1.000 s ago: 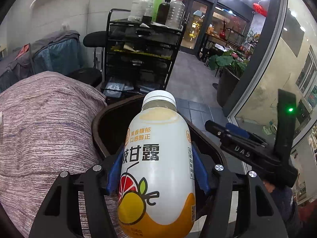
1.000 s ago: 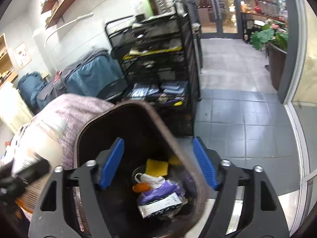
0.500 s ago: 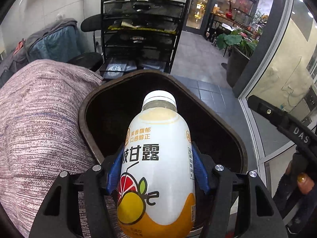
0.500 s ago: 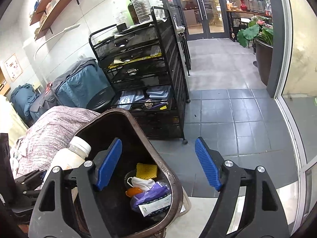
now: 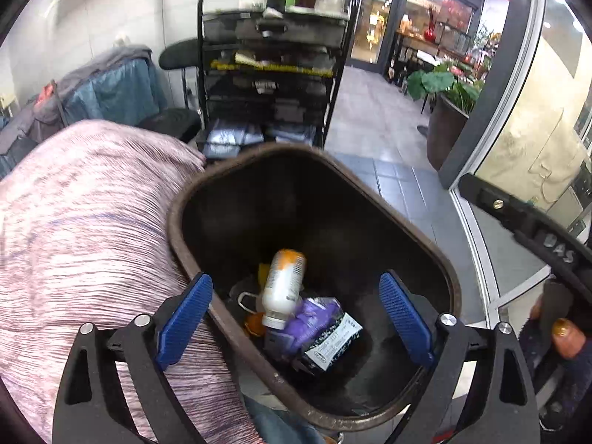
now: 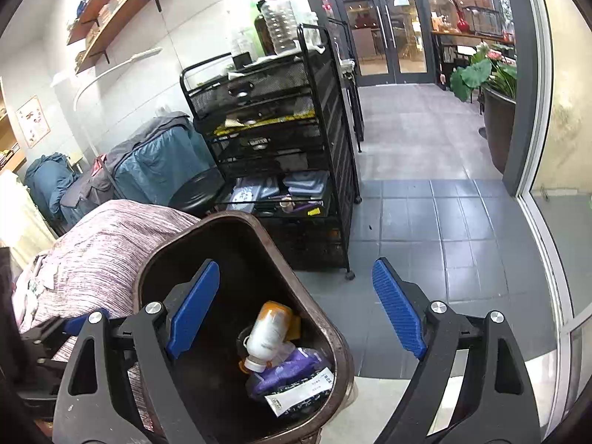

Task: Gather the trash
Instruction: 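Lower the white bottle into the bin and open the left tool, then move both tools back over the bed toward the tissues and plastic bag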

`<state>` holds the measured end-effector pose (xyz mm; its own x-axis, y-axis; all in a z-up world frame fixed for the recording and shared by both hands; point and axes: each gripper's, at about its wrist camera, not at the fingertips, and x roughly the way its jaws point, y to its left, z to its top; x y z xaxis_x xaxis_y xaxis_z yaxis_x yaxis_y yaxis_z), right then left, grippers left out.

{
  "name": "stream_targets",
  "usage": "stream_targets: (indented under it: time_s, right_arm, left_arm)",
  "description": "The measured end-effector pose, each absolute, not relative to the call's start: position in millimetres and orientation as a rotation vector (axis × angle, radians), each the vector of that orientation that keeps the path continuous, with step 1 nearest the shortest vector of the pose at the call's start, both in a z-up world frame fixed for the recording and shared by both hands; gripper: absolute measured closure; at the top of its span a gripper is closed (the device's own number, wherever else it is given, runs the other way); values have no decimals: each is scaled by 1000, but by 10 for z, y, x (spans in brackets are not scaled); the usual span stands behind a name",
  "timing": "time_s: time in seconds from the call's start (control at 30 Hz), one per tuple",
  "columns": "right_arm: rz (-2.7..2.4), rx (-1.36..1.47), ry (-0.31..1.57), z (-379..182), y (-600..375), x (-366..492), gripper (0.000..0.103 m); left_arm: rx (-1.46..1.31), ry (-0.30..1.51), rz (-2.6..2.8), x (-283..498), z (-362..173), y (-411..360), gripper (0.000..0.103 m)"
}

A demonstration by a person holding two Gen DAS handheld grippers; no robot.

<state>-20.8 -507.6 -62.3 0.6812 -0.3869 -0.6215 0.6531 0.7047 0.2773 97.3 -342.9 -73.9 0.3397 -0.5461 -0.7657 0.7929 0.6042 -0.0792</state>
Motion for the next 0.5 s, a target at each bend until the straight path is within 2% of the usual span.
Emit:
stream_targets:
  time_s: [0.2,0.5]
  right_arm:
    - [-570,457,525,-487,-4903,-101,15]
    - [-438,383,473,-246,-4470,223,15]
  left_arm:
    - [299,751,-871,911,-425,-3138,6]
    - [237,659,-770,996,-91,-2519,6]
